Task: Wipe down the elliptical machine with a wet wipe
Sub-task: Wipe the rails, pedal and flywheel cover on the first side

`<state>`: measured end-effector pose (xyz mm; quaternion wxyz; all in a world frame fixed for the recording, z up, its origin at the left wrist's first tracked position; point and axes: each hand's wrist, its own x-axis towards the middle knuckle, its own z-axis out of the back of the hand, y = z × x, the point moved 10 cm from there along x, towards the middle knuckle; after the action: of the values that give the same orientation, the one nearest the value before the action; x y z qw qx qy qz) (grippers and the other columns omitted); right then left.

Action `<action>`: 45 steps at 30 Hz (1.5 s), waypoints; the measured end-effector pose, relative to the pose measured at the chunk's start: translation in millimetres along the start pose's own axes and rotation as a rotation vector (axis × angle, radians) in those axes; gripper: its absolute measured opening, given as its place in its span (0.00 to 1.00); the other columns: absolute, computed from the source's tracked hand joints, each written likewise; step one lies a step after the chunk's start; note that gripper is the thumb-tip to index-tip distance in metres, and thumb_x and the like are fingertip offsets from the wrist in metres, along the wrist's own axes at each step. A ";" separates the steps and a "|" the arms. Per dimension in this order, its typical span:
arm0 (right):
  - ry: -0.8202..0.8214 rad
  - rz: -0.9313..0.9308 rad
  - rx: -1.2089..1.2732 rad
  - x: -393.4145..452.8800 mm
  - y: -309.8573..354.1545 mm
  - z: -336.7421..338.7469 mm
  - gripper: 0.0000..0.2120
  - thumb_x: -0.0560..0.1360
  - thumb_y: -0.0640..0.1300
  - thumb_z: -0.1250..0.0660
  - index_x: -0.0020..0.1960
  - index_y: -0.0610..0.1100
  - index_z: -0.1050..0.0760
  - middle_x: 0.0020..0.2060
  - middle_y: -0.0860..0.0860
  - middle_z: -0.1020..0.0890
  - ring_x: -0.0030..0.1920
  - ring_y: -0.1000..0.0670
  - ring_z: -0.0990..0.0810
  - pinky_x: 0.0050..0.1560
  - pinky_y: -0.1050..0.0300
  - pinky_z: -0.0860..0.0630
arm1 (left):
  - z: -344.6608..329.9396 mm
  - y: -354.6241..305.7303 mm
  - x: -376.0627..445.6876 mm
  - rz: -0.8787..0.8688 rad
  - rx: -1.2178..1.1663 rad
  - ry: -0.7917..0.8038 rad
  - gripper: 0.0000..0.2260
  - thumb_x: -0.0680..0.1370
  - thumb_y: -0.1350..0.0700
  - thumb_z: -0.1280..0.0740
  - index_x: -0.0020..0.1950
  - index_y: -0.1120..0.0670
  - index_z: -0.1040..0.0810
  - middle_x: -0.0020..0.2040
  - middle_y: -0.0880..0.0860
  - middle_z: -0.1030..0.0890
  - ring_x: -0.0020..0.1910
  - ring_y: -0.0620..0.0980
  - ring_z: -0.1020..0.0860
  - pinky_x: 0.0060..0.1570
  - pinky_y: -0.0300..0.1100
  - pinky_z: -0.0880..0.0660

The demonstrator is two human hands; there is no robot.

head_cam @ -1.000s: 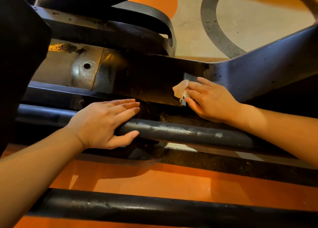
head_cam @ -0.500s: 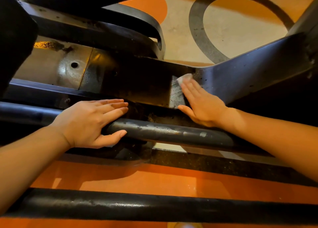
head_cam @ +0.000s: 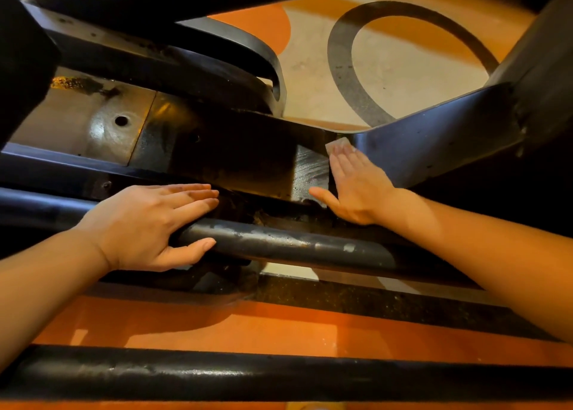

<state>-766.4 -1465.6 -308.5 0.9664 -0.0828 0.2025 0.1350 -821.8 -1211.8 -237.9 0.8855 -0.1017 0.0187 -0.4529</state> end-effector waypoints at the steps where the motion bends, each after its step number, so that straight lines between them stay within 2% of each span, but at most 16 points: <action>1: -0.018 0.042 0.020 -13.3 10.3 -2.4 0.51 0.73 0.74 0.65 0.79 0.35 0.56 0.78 0.39 0.52 0.79 0.43 0.56 0.78 0.50 0.58 | 0.5 0.0 0.0 0.000 -0.002 -0.005 0.34 0.81 0.34 0.51 0.64 0.59 0.20 0.62 0.58 0.19 0.62 0.54 0.21 0.49 0.52 0.18; 5: -0.003 0.075 0.012 -23.1 12.7 -6.3 0.49 0.71 0.72 0.68 0.79 0.38 0.56 0.79 0.42 0.52 0.79 0.46 0.56 0.77 0.52 0.58 | -2.4 2.0 -0.9 0.004 -0.001 -0.007 0.34 0.81 0.34 0.51 0.65 0.59 0.21 0.62 0.58 0.19 0.63 0.55 0.21 0.47 0.54 0.17; 9: 0.017 -0.024 0.015 19.8 -8.1 1.1 0.43 0.79 0.68 0.59 0.78 0.36 0.62 0.78 0.40 0.57 0.78 0.44 0.60 0.78 0.50 0.60 | -4.0 4.8 -2.1 0.011 -0.019 -0.016 0.34 0.81 0.34 0.50 0.66 0.59 0.21 0.63 0.57 0.20 0.64 0.54 0.22 0.51 0.57 0.18; 12: 0.050 -0.122 0.119 47.6 -14.4 7.5 0.44 0.78 0.69 0.59 0.78 0.36 0.63 0.78 0.40 0.59 0.78 0.42 0.61 0.77 0.48 0.60 | -4.3 5.2 -2.0 0.014 -0.014 -0.017 0.34 0.81 0.34 0.50 0.66 0.59 0.21 0.63 0.56 0.20 0.64 0.54 0.22 0.51 0.56 0.18; 15: 0.040 -0.121 0.201 48.5 -3.2 7.1 0.45 0.78 0.69 0.57 0.78 0.36 0.64 0.78 0.40 0.60 0.78 0.43 0.63 0.77 0.49 0.62 | -3.8 5.6 -2.3 0.019 -0.013 -0.015 0.34 0.81 0.34 0.51 0.65 0.58 0.21 0.63 0.56 0.20 0.63 0.54 0.22 0.51 0.55 0.18; 19: 0.024 -0.082 -0.010 23.8 -6.6 5.8 0.45 0.78 0.69 0.58 0.78 0.35 0.64 0.78 0.39 0.59 0.78 0.43 0.63 0.77 0.49 0.61 | -5.7 7.5 -2.5 0.020 -0.009 -0.017 0.34 0.81 0.33 0.51 0.65 0.58 0.21 0.63 0.56 0.19 0.63 0.55 0.21 0.51 0.56 0.18; 23: 0.051 -0.188 -0.459 -4.0 -23.9 12.8 0.45 0.78 0.69 0.64 0.77 0.33 0.62 0.78 0.37 0.56 0.78 0.39 0.60 0.77 0.46 0.62 | -8.9 10.6 -2.9 0.022 -0.017 -0.017 0.34 0.81 0.33 0.50 0.65 0.58 0.21 0.63 0.56 0.20 0.64 0.55 0.22 0.50 0.57 0.18; 25: 0.092 -0.245 -0.568 -12.3 -27.4 19.1 0.45 0.78 0.69 0.64 0.77 0.32 0.62 0.77 0.36 0.57 0.78 0.38 0.60 0.76 0.44 0.62 | -9.5 11.6 -3.3 0.024 -0.012 -0.025 0.35 0.80 0.32 0.51 0.65 0.58 0.21 0.63 0.55 0.19 0.63 0.55 0.21 0.50 0.57 0.18; 27: 0.101 -0.339 -0.598 -25.7 -41.2 29.6 0.45 0.79 0.68 0.62 0.75 0.30 0.63 0.77 0.35 0.57 0.77 0.37 0.60 0.75 0.44 0.65 | -9.4 12.8 -2.3 0.022 -0.017 -0.034 0.35 0.80 0.32 0.51 0.65 0.57 0.21 0.63 0.55 0.19 0.63 0.54 0.21 0.49 0.57 0.18; 29: 0.016 -0.430 -0.550 -38.9 -58.4 53.4 0.45 0.79 0.67 0.58 0.75 0.28 0.63 0.77 0.34 0.57 0.77 0.36 0.59 0.71 0.45 0.71 | -9.7 14.1 -1.0 0.023 -0.027 -0.045 0.34 0.80 0.32 0.51 0.65 0.57 0.21 0.63 0.55 0.19 0.63 0.54 0.22 0.49 0.57 0.18; 30: -0.007 -0.489 -0.517 -43.1 -69.8 65.7 0.46 0.79 0.67 0.56 0.75 0.28 0.61 0.77 0.33 0.56 0.77 0.36 0.58 0.72 0.45 0.71 | -9.7 14.5 -0.9 0.024 -0.030 -0.051 0.34 0.80 0.32 0.51 0.65 0.57 0.21 0.63 0.55 0.19 0.63 0.53 0.22 0.49 0.56 0.18; 33: 0.017 -0.658 -0.543 -48.4 -94.7 93.2 0.47 0.77 0.70 0.61 0.76 0.29 0.57 0.77 0.33 0.54 0.77 0.35 0.55 0.75 0.42 0.60 | -10.9 15.8 -1.0 0.027 -0.037 -0.064 0.34 0.80 0.32 0.51 0.65 0.56 0.20 0.62 0.55 0.19 0.63 0.53 0.21 0.47 0.55 0.17; 35: 0.012 -0.612 -0.485 -49.7 -88.7 92.1 0.47 0.78 0.70 0.59 0.77 0.30 0.58 0.77 0.33 0.55 0.77 0.35 0.57 0.75 0.42 0.61 | -11.5 16.7 -0.7 0.028 -0.035 -0.068 0.34 0.80 0.32 0.51 0.65 0.56 0.21 0.62 0.54 0.19 0.63 0.53 0.21 0.47 0.54 0.17; 38: 0.012 -0.367 -0.384 -50.7 -63.2 60.9 0.45 0.79 0.68 0.57 0.77 0.32 0.62 0.77 0.35 0.60 0.77 0.38 0.63 0.76 0.45 0.64 | -11.8 18.1 -0.8 0.033 -0.031 -0.084 0.34 0.80 0.31 0.51 0.65 0.55 0.20 0.62 0.53 0.19 0.63 0.52 0.21 0.48 0.54 0.17; 42: 0.134 -0.040 -0.359 -43.5 -23.3 23.1 0.35 0.82 0.62 0.60 0.79 0.38 0.53 0.79 0.43 0.50 0.79 0.46 0.57 0.77 0.49 0.59 | -13.6 18.7 -0.2 0.038 -0.022 -0.087 0.34 0.79 0.31 0.51 0.65 0.54 0.20 0.62 0.52 0.19 0.63 0.51 0.21 0.50 0.52 0.18; 45: 0.181 0.087 -0.346 -52.7 -7.5 19.0 0.30 0.84 0.57 0.59 0.79 0.41 0.50 0.79 0.47 0.48 0.79 0.49 0.56 0.77 0.51 0.57 | -12.4 18.5 0.6 0.030 -0.013 -0.095 0.35 0.79 0.31 0.52 0.65 0.54 0.20 0.62 0.53 0.18 0.62 0.51 0.20 0.49 0.51 0.18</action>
<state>-803.6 -1480.7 -268.7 0.9087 -0.2507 0.2659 0.2017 -808.2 -1203.9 -253.7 0.8914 -0.1285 -0.0188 -0.4343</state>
